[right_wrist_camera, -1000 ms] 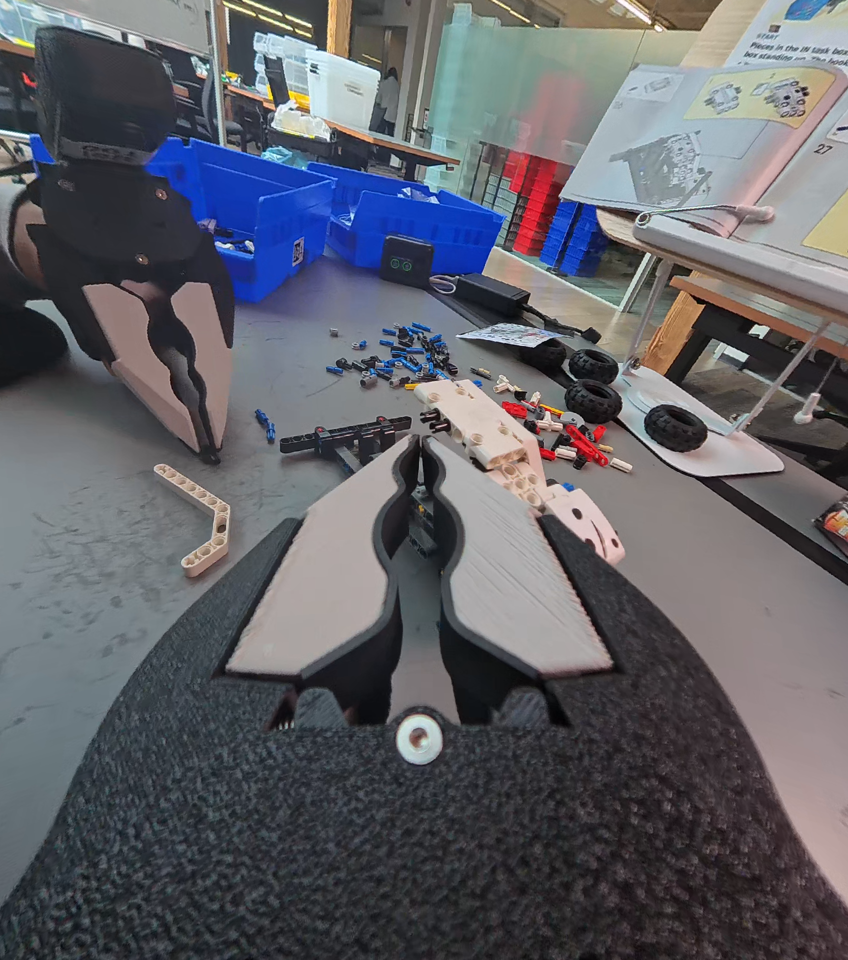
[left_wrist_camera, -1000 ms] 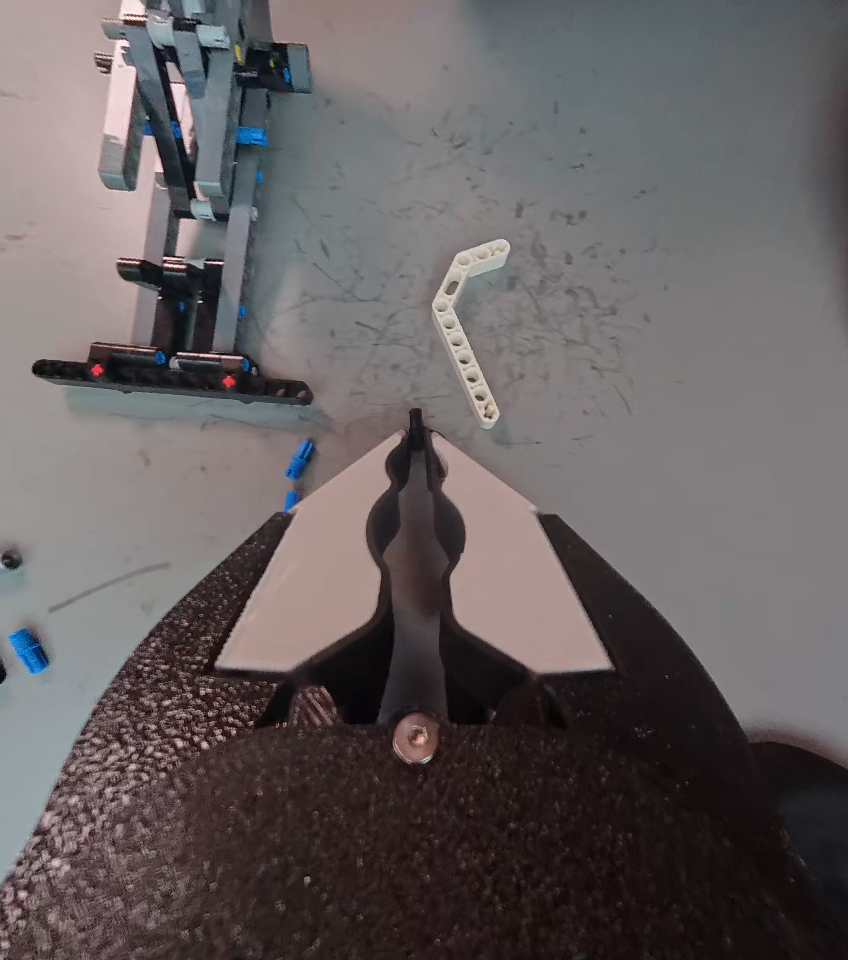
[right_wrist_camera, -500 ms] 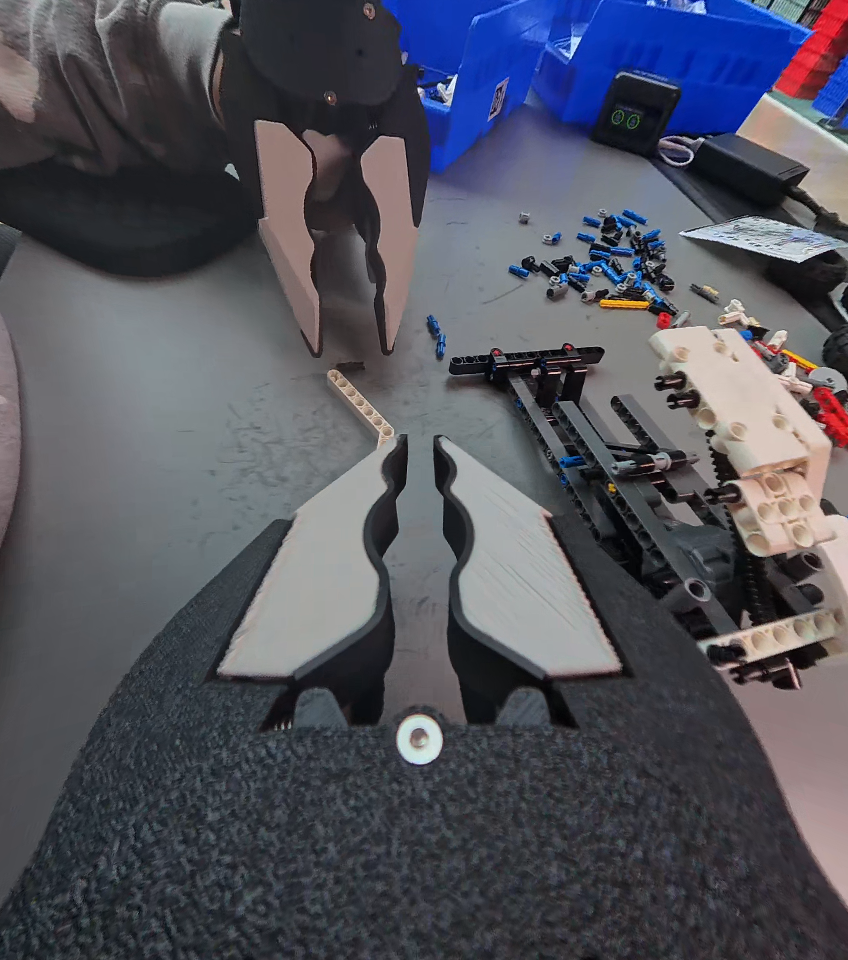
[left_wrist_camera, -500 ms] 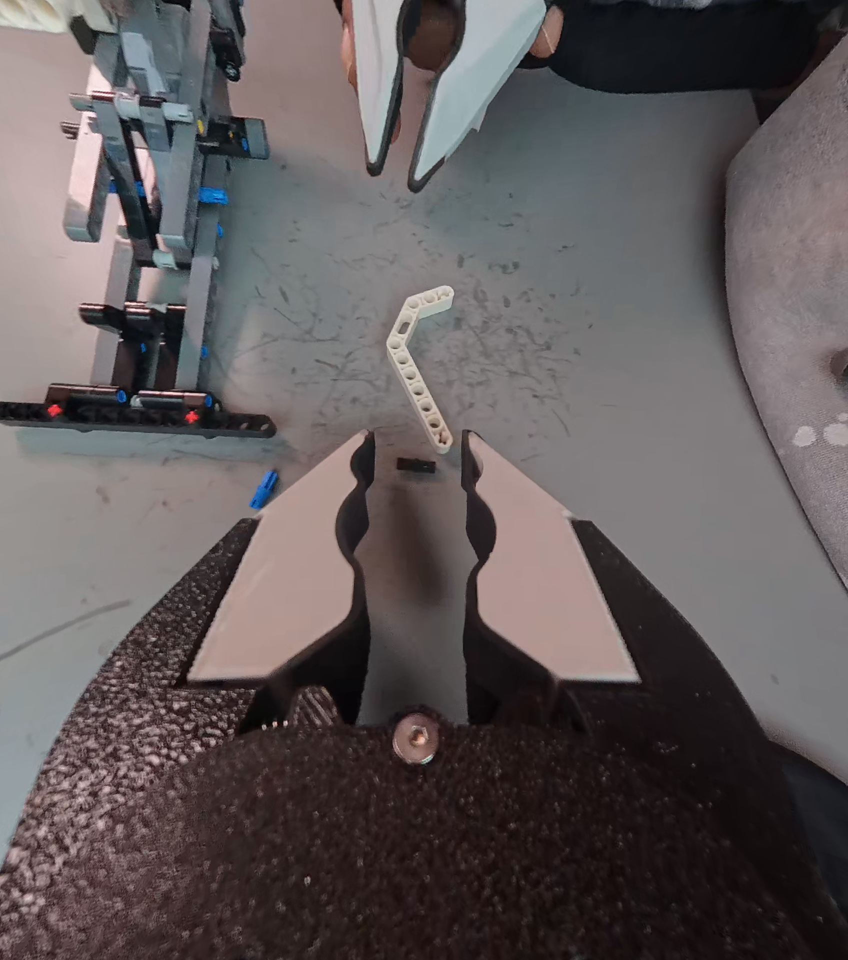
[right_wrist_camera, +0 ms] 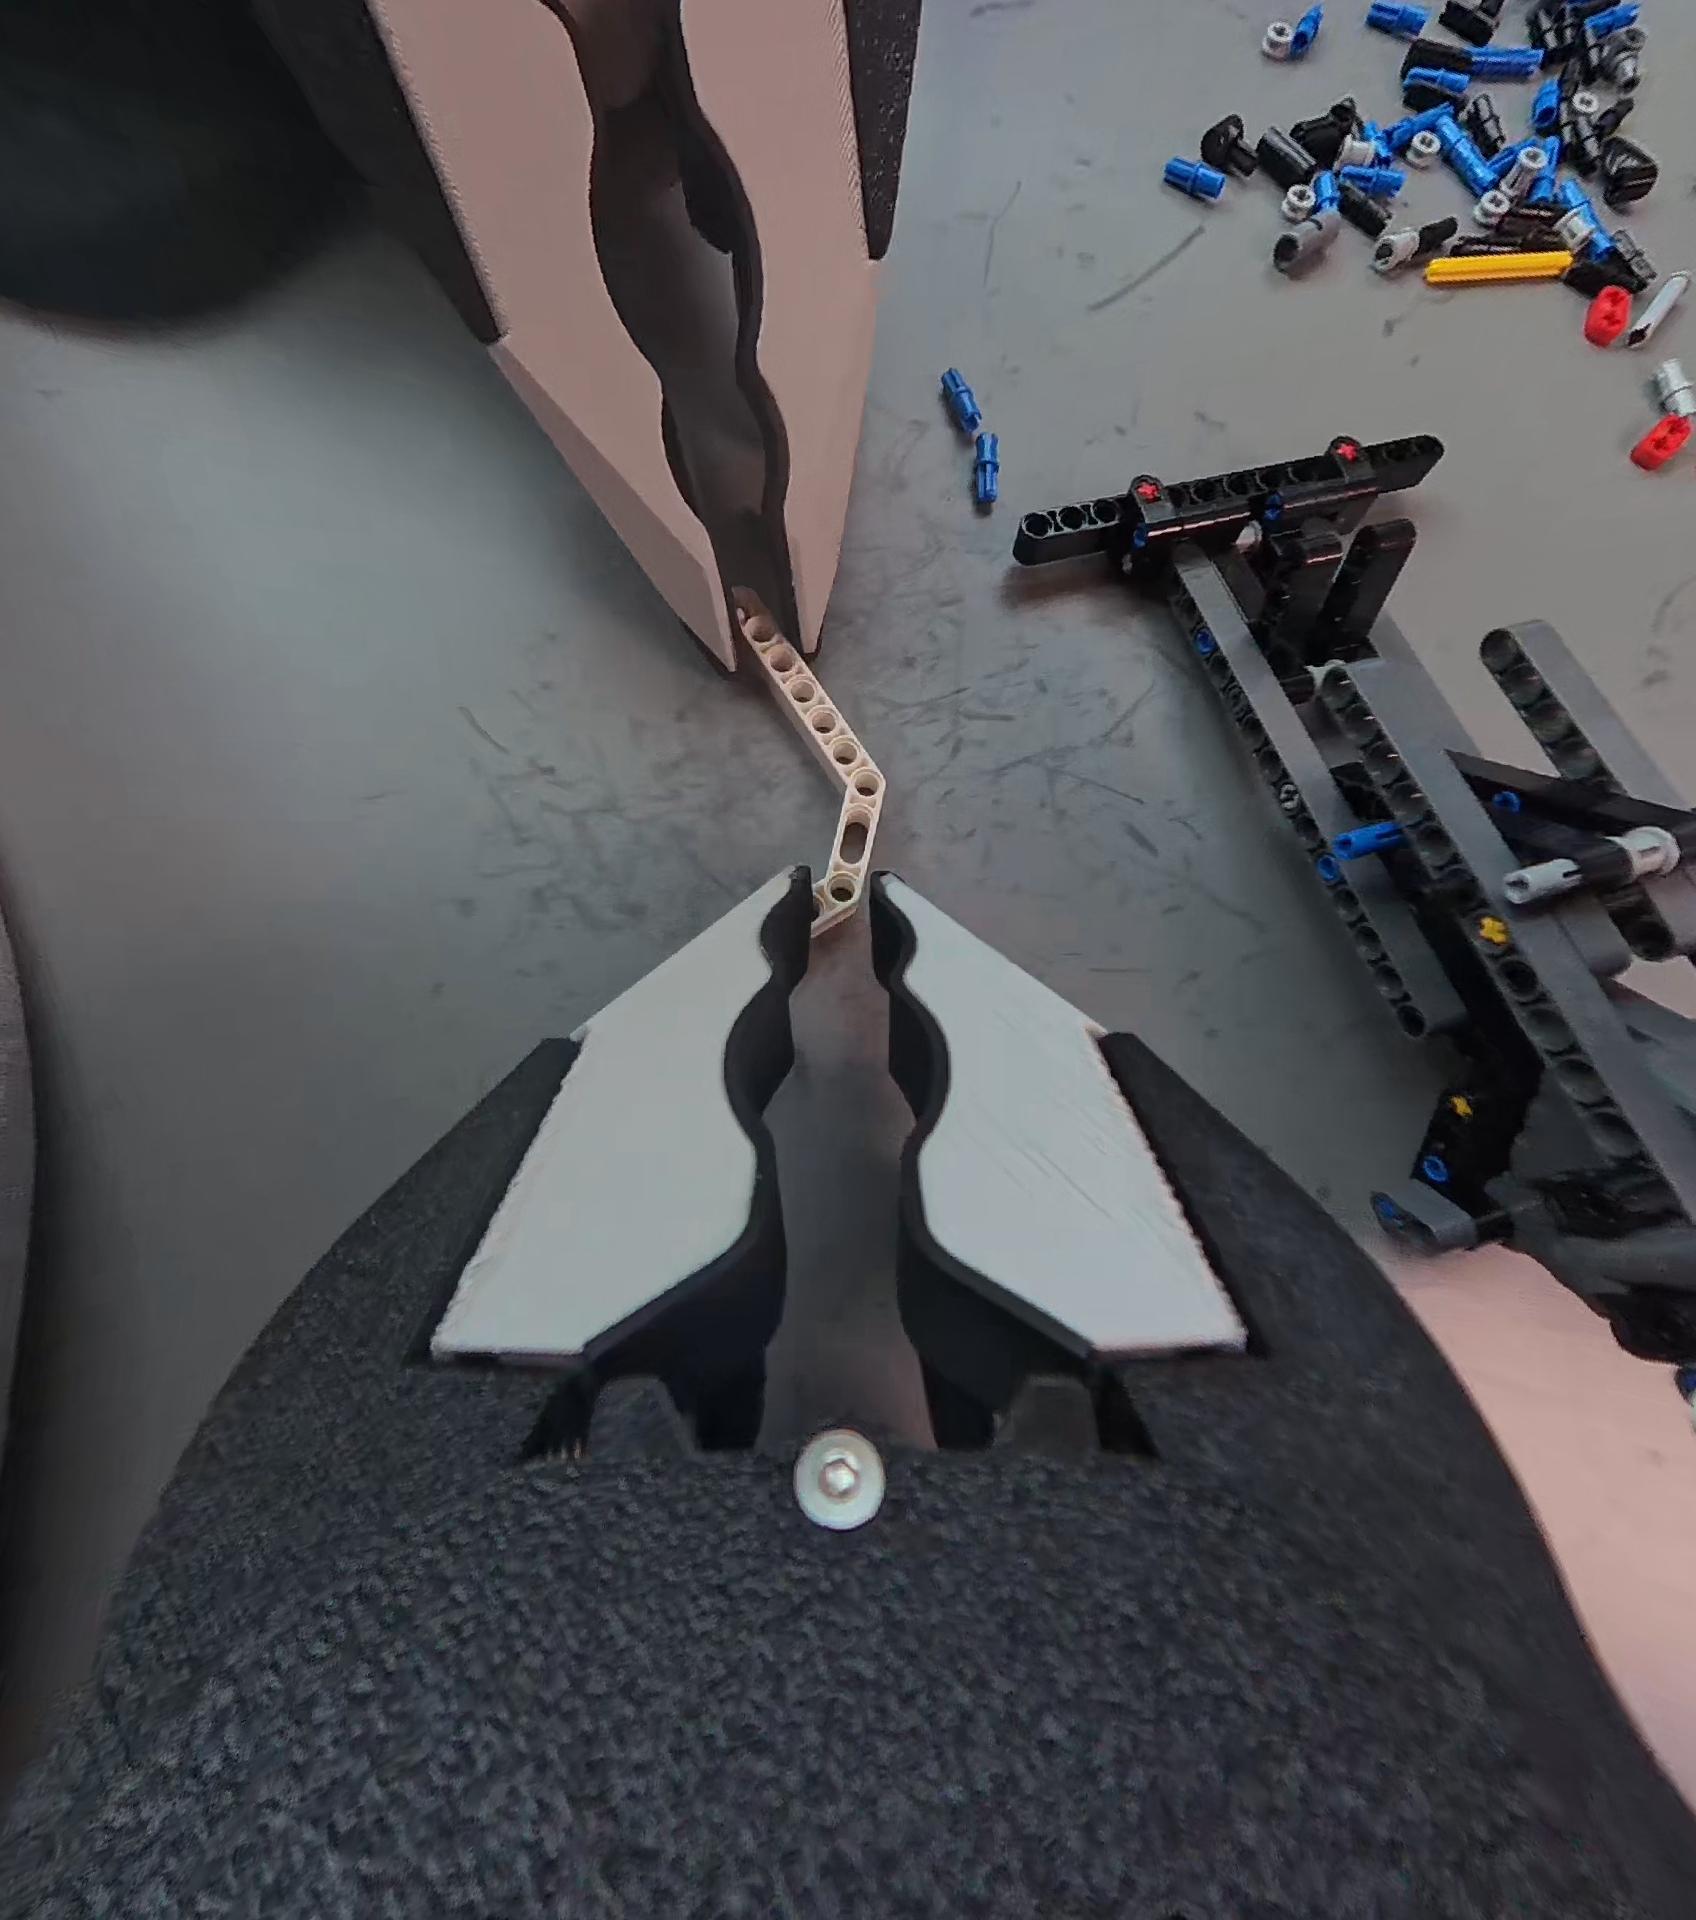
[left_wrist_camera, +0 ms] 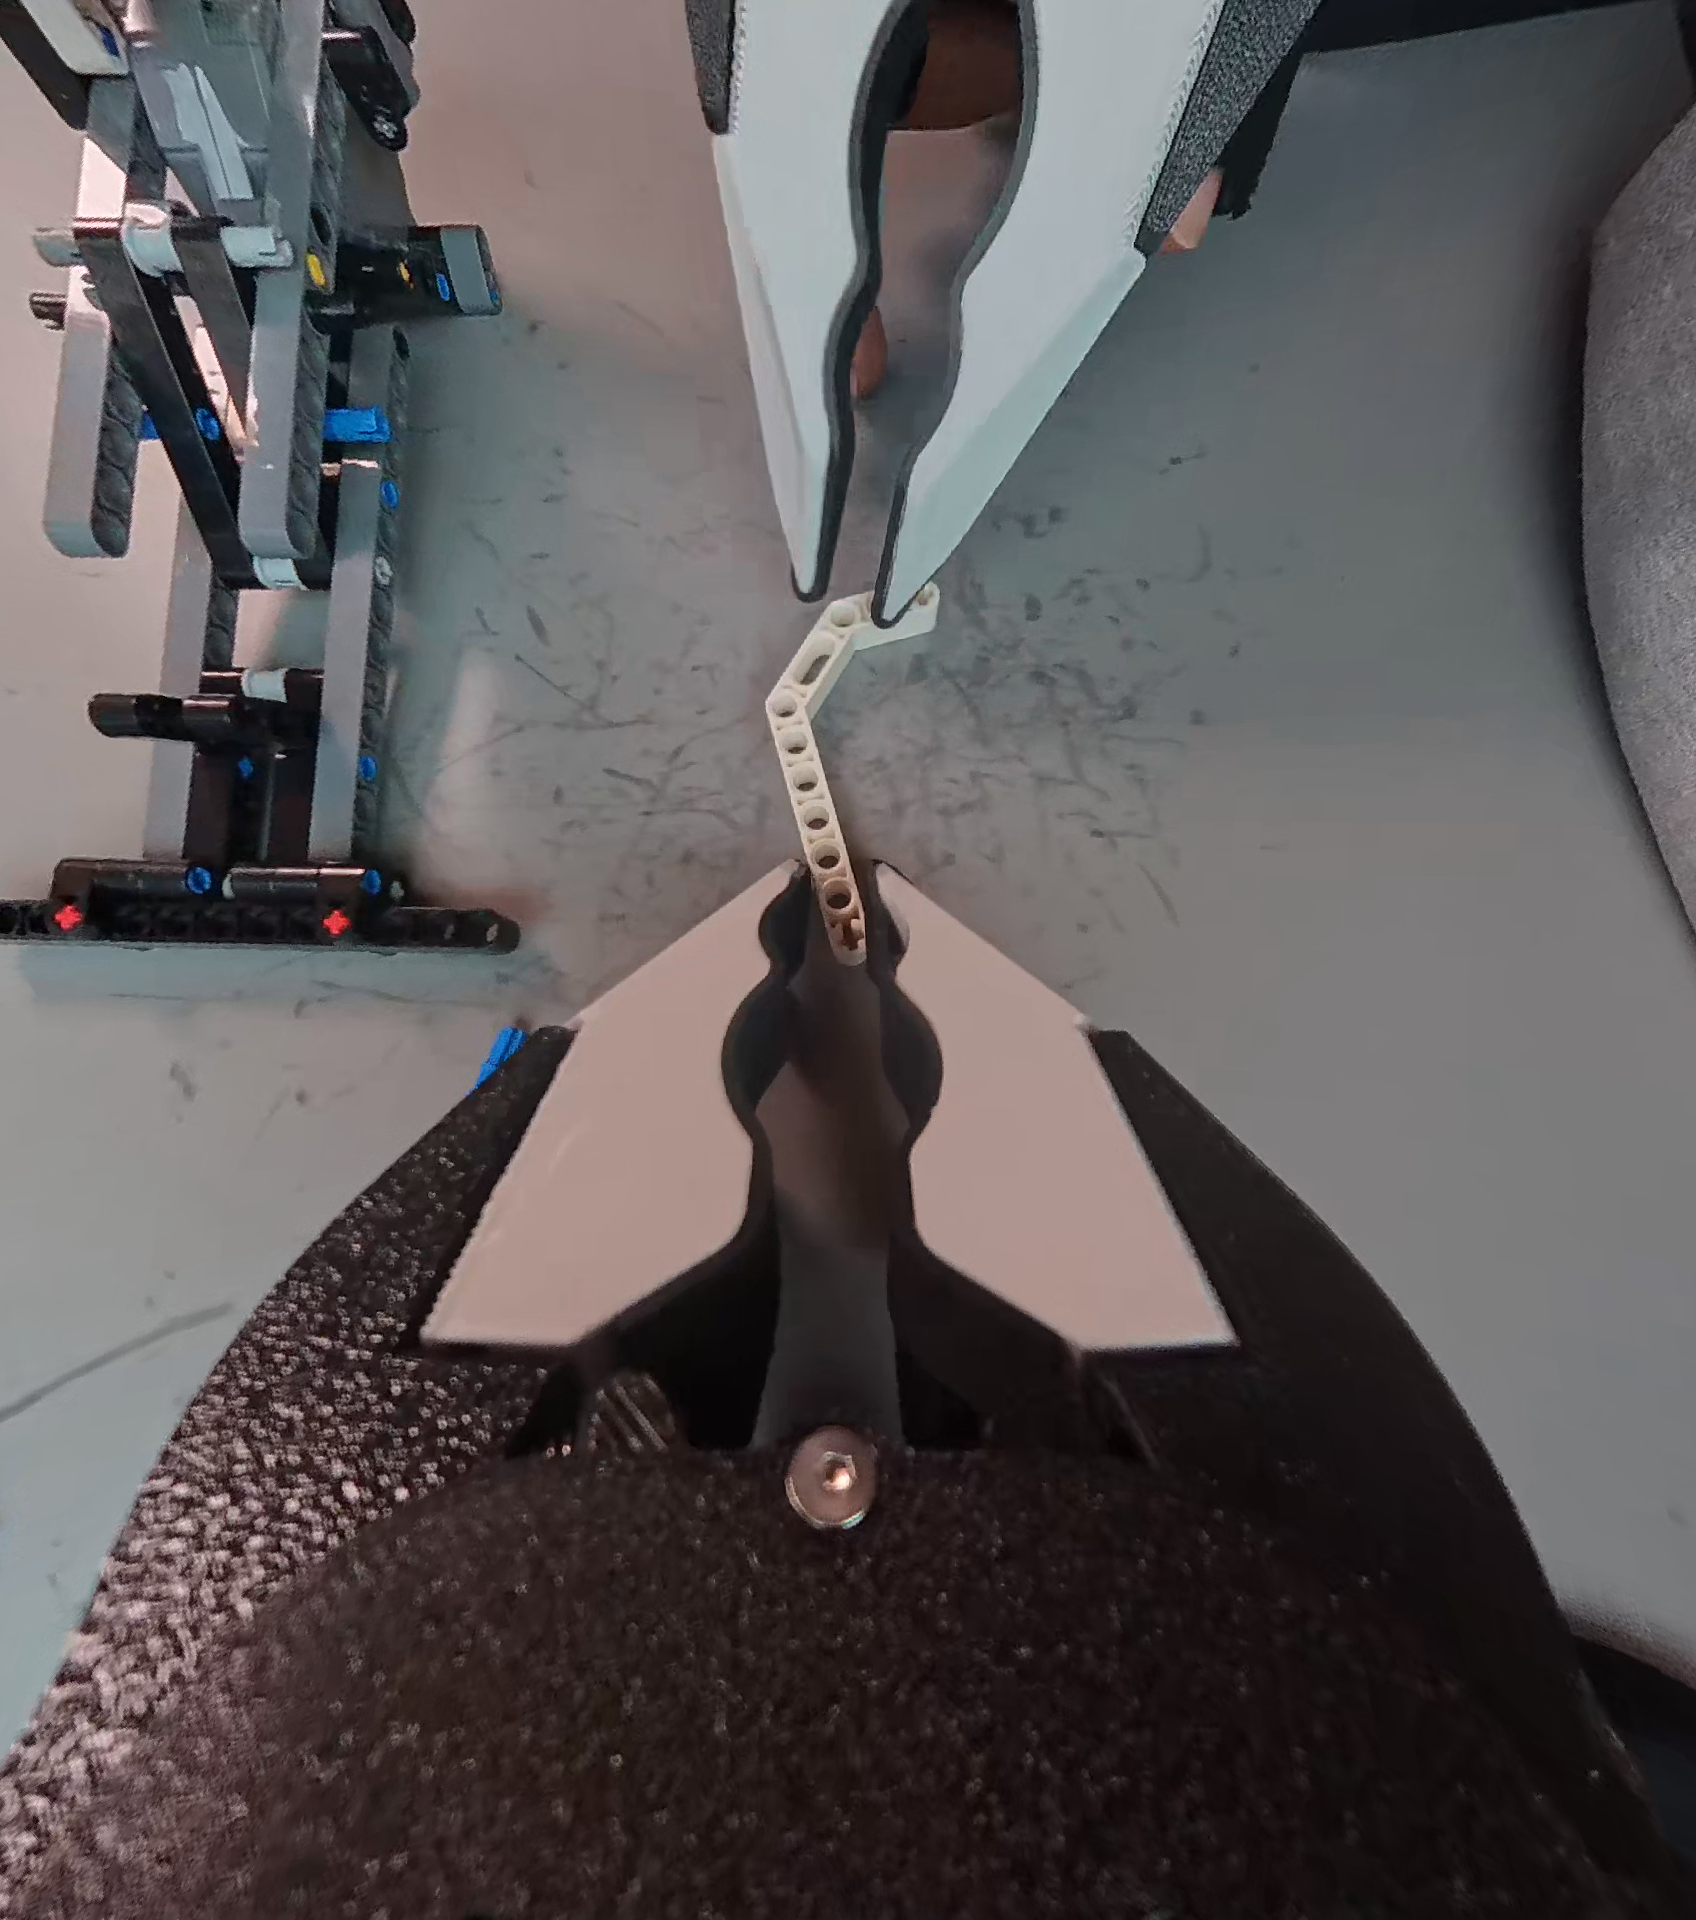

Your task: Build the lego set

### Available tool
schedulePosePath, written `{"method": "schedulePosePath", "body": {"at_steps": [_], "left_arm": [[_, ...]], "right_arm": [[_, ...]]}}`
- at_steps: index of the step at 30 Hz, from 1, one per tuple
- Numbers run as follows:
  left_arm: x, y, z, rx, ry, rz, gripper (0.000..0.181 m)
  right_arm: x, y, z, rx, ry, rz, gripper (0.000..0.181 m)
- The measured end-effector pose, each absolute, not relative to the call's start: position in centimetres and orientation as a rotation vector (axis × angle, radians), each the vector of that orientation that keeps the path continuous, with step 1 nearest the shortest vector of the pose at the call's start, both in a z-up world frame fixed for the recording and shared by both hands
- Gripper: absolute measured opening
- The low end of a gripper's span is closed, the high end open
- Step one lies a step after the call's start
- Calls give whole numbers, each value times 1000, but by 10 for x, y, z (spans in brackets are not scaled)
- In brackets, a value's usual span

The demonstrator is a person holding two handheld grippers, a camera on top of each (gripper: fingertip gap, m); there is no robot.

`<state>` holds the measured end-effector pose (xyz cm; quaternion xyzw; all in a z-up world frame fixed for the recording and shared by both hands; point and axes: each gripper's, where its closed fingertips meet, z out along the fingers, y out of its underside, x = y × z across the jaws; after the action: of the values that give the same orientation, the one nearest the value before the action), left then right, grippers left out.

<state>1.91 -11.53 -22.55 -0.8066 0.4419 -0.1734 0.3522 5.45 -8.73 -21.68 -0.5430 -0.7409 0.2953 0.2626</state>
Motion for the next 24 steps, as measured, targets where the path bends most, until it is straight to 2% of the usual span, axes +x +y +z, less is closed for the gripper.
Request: {"method": "schedulePosePath", "body": {"at_steps": [3, 13, 24], "left_arm": [[22, -113, -226, -2082, 1142, -432, 10], [20, -110, -226, -2084, 1130, -393, 11], [7, -110, -215, -2069, 1092, -416, 24]], "right_arm": [[58, -89, -217, -1452, -2025, 789, 1], [58, -86, -216, -1456, -2004, 825, 0], [62, -86, -211, -1449, -1985, 922, 10]]}}
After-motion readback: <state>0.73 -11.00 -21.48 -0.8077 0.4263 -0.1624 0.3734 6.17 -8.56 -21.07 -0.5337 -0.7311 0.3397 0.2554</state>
